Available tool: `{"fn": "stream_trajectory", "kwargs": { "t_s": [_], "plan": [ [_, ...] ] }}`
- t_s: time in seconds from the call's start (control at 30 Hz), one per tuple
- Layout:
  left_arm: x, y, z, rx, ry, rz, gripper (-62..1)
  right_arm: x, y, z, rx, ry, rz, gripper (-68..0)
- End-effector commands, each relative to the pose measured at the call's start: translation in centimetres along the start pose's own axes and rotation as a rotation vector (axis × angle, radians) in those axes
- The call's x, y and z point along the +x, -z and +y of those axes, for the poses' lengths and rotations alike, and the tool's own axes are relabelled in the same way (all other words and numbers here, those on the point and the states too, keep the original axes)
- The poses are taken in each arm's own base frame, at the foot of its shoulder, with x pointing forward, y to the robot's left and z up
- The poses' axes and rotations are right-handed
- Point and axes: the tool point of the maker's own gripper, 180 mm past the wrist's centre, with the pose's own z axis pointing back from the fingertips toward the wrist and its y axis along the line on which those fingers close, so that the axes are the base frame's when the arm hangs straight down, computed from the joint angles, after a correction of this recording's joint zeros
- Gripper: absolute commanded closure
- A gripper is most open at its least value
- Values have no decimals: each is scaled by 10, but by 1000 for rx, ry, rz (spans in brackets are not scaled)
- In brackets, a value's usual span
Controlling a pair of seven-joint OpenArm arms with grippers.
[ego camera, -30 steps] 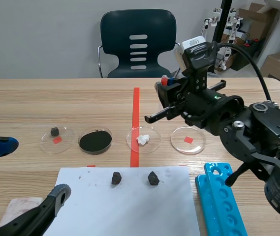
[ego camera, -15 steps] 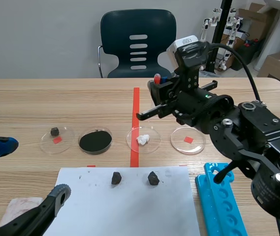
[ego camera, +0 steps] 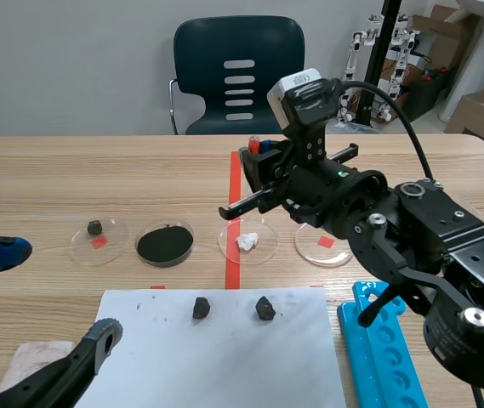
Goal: Squeeze the dropper onto the mineral
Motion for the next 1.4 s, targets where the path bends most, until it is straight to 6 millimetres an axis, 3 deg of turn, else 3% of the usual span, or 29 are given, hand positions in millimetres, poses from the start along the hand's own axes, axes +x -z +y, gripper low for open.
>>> {"fn": "stream_trajectory", "kwargs": {
  "t_s": [0.0, 0.23, 1.0, 1.13, 1.37],
  "plan": [
    [13, 1, -1, 2, 0, -43, -623, 12, 5, -5, -5, -11, -36, -94],
    [13, 1, -1, 2, 0, -43, -623, -6, 4, -8, -13, 4, 1, -94],
    [13, 1, -1, 2, 0, -43, -623, -4, 4, -8, -12, -14, -17, -93],
    [13, 1, -1, 2, 0, -43, -623, -4, 4, -8, -12, -14, -17, -37],
    [13, 1, -1, 2, 0, -43, -623, -4, 4, -8, -12, -14, -17, -8]
  ]
}}
